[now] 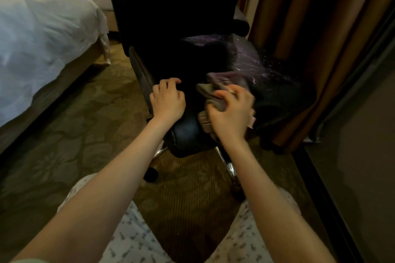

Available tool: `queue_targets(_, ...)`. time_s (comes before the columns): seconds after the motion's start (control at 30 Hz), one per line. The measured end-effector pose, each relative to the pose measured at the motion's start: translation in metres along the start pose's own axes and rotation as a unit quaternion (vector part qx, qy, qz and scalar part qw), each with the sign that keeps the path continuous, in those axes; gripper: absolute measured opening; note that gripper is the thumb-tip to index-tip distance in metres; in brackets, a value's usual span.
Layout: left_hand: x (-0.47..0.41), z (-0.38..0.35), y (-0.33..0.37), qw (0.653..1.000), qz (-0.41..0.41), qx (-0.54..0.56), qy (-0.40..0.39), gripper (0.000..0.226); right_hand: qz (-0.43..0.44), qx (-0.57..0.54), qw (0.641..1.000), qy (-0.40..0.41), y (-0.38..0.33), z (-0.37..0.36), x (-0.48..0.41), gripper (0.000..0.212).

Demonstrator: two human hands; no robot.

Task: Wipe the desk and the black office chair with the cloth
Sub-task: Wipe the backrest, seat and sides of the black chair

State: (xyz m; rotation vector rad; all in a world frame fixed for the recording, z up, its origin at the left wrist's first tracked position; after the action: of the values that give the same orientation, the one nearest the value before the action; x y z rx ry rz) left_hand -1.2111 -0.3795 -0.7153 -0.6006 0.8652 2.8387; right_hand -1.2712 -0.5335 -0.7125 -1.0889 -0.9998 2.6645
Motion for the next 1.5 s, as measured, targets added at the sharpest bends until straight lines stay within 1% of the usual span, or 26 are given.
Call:
queue_targets(0.07,-0.002,0.000,-0.004,0.999,0.014,0.038,0.011,0.036,0.104,0.052,0.991,-0.062,-0.029,-0.018,0.010,0.035)
queue_targets(0.1,-0.004,0.000,-0.008,0.996,0.029,0.088,0.020,0.034,0.129,0.076,0.986,-0.072,-0.035,-0.021,0.011,0.035)
queue_targets(0.13,-0.007,0.002,-0.013,0.985,0.053,0.163,0.023,0.032,0.127,0.083,0.985,-0.077,-0.036,-0.021,0.009,0.035)
queue_targets(0.2,-0.010,0.004,-0.021,0.945,0.101,0.312,0.010,0.030,0.091,0.073,0.987,-0.106,-0.033,-0.017,0.000,0.035)
queue_targets(0.27,-0.014,0.006,-0.024,0.914,0.133,0.384,0.006,0.027,0.070,0.062,0.985,-0.145,-0.035,-0.015,-0.016,0.036)
queue_targets(0.3,-0.016,0.008,-0.024,0.896,0.150,0.417,0.016,0.026,0.054,0.051,0.986,-0.151,-0.040,-0.017,-0.026,0.036)
queue_targets(0.37,-0.017,0.011,-0.026,0.843,0.201,0.497,0.045,0.030,0.030,0.056,0.983,-0.171,-0.057,-0.028,-0.035,0.040)
queue_targets(0.4,-0.018,0.012,-0.028,0.815,0.221,0.532,0.056,0.034,0.050,0.098,0.975,-0.191,-0.066,-0.036,-0.034,0.043)
queue_targets(0.43,-0.018,0.013,-0.031,0.795,0.233,0.556,0.063,0.038,0.090,0.158,0.962,-0.203,-0.074,-0.045,-0.030,0.045)
queue_targets(0.47,-0.019,0.013,-0.034,0.786,0.239,0.567,0.060,0.042,0.129,0.201,0.949,-0.208,-0.081,-0.050,-0.026,0.046)
queue_targets(0.53,-0.020,0.013,-0.038,0.792,0.240,0.561,0.034,0.044,0.173,0.231,0.932,-0.218,-0.088,-0.050,-0.019,0.045)
queue_targets(0.63,-0.024,0.012,-0.038,0.819,0.245,0.518,0.018,0.044,0.250,0.200,0.918,-0.233,-0.085,-0.035,0.005,0.039)
queue_targets(0.67,-0.026,0.012,-0.037,0.832,0.242,0.498,0.014,0.042,0.280,0.187,0.917,-0.216,-0.079,-0.029,0.020,0.038)
queue_targets(0.7,-0.027,0.012,-0.036,0.853,0.227,0.470,0.009,0.040,0.301,0.166,0.921,-0.181,-0.071,-0.025,0.036,0.036)
queue_targets(0.77,-0.028,0.011,-0.034,0.895,0.186,0.406,-0.006,0.036,0.318,0.109,0.936,-0.099,-0.050,-0.023,0.064,0.031)
queue_targets(0.83,-0.023,0.010,-0.031,0.921,0.156,0.357,-0.008,0.031,0.331,0.083,0.939,-0.032,-0.032,-0.028,0.079,0.031)
queue_targets(0.9,-0.019,0.009,-0.026,0.941,0.113,0.318,-0.007,0.032,0.342,0.067,0.937,0.002,-0.024,-0.030,0.085,0.032)
queue_targets(0.97,-0.014,0.009,-0.019,0.961,0.070,0.267,-0.011,0.035,0.343,0.050,0.938,0.008,-0.021,-0.029,0.084,0.033)
queue_targets(1.03,-0.007,0.014,-0.010,0.970,0.033,0.239,0.002,0.036,0.347,0.036,0.937,-0.002,-0.018,-0.026,0.082,0.034)
queue_targets(1.13,-0.004,0.024,0.006,0.971,-0.015,0.237,0.041,0.033,0.347,0.002,0.938,-0.018,-0.015,-0.022,0.074,0.037)
queue_targets(1.2,-0.004,0.023,0.014,0.972,-0.028,0.231,0.024,0.030,0.353,0.012,0.936,-0.013,-0.012,-0.022,0.073,0.038)
queue_targets(1.27,-0.001,0.014,0.018,0.969,-0.029,0.244,-0.016,0.028,0.367,0.040,0.929,-0.001,-0.002,-0.024,0.076,0.039)
queue_targets(1.33,0.003,0.005,0.015,0.963,-0.007,0.264,-0.050,0.022,0.389,0.055,0.919,0.023,0.011,-0.023,0.079,0.036)
queue_targets(1.4,0.003,0.000,0.009,0.969,0.015,0.244,-0.045,0.019,0.405,0.067,0.911,0.038,0.028,-0.021,0.078,0.031)
queue_targets(1.47,0.000,0.000,0.007,0.978,0.012,0.204,-0.031,0.017,0.376,0.081,0.921,0.061,0.051,-0.015,0.068,0.030)
queue_targets(1.5,0.000,0.000,0.007,0.984,0.000,0.176,-0.031,0.017,0.338,0.090,0.934,0.071,0.065,-0.010,0.062,0.030)
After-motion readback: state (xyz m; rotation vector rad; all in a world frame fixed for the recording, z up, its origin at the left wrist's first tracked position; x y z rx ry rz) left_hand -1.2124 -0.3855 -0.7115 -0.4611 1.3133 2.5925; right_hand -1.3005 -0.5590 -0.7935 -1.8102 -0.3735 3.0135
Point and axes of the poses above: each hand's wrist, its own x-axis away from the middle knuckle, its own z-axis out of the back of the hand, y = z × x, the point moved 3 cm from there along -x, towards the middle knuckle, and after that the axes turned 3 degrees about -z, right-handed, at the moved point
